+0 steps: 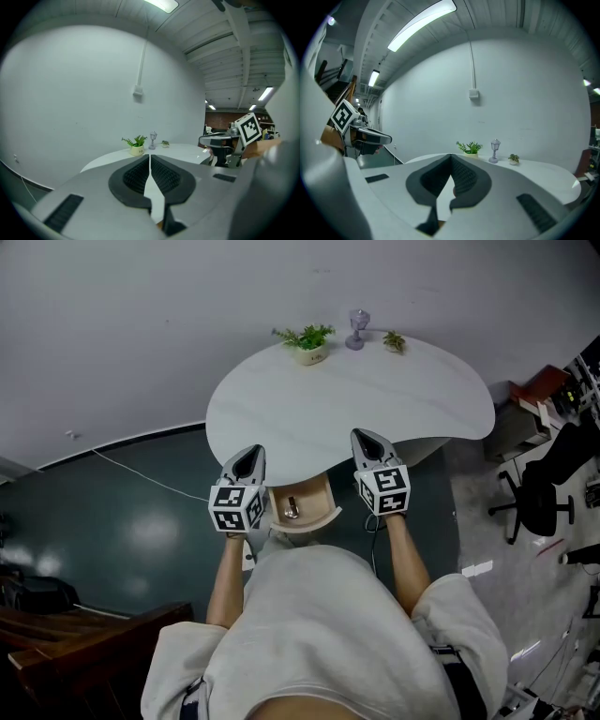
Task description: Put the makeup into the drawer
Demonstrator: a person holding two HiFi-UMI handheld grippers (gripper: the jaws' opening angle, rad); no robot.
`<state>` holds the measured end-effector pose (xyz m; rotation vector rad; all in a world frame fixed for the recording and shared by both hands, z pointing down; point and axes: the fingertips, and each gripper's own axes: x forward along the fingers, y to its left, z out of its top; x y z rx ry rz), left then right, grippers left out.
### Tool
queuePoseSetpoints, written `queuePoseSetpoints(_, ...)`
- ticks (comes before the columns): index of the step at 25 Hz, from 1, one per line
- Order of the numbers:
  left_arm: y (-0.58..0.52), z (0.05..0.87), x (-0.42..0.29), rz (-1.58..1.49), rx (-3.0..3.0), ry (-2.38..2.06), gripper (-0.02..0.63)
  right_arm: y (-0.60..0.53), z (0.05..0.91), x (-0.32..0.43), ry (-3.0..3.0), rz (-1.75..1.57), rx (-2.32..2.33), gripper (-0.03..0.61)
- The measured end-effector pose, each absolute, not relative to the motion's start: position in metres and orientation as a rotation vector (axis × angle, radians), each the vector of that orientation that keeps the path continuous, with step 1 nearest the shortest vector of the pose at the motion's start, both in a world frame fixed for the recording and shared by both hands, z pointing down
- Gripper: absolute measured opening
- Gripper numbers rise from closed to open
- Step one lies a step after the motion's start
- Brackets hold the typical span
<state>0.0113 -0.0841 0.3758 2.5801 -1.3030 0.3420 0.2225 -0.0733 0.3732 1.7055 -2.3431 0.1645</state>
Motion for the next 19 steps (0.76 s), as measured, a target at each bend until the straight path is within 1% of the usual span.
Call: queuePoseSetpoints(19,-0.072,0.374,0.020,0.348,2.600,-1.282,0.017,-0.055,0.375,0.230,-2.316,0.160,1.708,-0.003)
